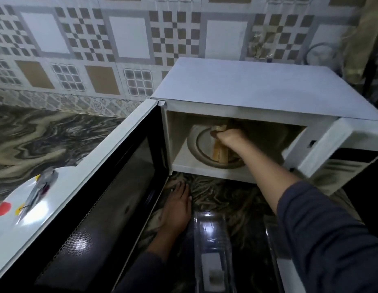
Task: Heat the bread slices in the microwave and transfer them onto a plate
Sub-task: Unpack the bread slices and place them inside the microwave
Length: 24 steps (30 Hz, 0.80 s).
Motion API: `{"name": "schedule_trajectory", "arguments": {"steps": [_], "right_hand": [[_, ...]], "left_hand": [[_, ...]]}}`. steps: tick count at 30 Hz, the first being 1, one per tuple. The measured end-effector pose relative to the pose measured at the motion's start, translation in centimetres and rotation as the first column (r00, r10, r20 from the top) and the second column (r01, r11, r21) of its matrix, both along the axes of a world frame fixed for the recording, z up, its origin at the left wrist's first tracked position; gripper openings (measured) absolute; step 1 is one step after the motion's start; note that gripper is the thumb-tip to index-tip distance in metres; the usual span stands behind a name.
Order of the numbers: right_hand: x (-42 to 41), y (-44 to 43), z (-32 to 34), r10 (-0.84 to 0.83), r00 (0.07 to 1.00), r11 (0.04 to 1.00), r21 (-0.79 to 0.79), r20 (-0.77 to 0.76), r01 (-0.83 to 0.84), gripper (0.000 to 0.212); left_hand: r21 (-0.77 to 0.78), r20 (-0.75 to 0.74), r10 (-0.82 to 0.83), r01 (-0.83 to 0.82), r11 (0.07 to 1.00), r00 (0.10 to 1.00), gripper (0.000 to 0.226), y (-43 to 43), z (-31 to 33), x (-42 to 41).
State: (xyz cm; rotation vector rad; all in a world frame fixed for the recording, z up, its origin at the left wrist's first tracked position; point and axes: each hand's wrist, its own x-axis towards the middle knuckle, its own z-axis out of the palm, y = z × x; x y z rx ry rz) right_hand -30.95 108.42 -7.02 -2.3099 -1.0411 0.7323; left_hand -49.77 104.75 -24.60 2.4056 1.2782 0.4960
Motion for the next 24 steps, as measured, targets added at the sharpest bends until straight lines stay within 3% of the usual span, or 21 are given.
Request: {"name": "schedule_trajectory", "arguments": {"steps": [6,11,20,24], "right_hand": [[1.3,4.1,-1.5,0.030,0.980,0.999,0.006,0.198,-0.032,0.063],[1.7,5.4,-2.3,0.107,0.962,0.994,-0.058,0.250,-0.095,0.049],[1.9,4.7,-2.5,0.094,0.933,0.995,-0.013,0.347,-0.095,0.053],[1.5,2.9,-1.7,0.122,0.935,0.991,-0.101,0.332,-0.093,0.041]], "left_hand": [[0.024,-0.020,-0.022,0.022,0.999,1.000,0.063,1.6,-0.9,0.7],[0.005,-0.011,-0.027,0.027,1.000,1.000,0.064,1.7,-1.2,0.6],[-0.009,-0.017,0.002,-0.002,1.000,1.000,0.062,1.5,-0.8,0.6],[-0.026,0.011,-0.003,0.003,1.000,1.000,0.055,1.3,-0.4,0.5]]}}
